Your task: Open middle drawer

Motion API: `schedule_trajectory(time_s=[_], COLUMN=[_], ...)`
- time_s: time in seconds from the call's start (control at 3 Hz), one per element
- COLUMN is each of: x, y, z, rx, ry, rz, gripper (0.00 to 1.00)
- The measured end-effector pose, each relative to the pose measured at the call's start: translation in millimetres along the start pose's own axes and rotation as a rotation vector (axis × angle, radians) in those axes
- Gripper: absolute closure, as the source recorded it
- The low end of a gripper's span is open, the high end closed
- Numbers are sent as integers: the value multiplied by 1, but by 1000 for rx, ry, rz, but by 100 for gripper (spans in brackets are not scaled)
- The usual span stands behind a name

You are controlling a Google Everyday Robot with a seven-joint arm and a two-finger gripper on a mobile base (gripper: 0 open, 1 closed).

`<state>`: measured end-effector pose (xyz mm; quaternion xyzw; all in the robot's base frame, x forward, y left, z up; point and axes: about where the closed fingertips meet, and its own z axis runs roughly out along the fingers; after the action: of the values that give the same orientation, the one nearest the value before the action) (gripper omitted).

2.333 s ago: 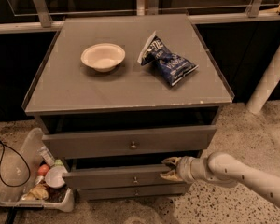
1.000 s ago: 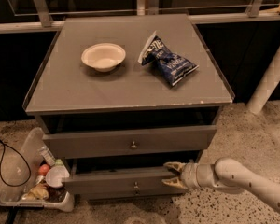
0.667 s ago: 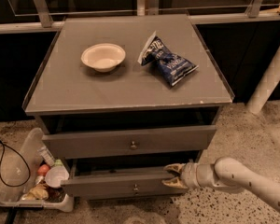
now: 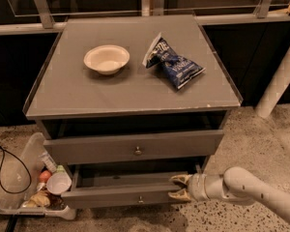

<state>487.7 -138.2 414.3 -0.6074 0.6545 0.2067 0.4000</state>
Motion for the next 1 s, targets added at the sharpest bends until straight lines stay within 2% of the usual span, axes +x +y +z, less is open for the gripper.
schedule_trajectory(time_s=[0.33, 1.0], x=[0, 0], y=[0, 0], z=[0, 0], rx=[0, 0], ry=[0, 0], rz=[0, 0], gripper=[81, 35])
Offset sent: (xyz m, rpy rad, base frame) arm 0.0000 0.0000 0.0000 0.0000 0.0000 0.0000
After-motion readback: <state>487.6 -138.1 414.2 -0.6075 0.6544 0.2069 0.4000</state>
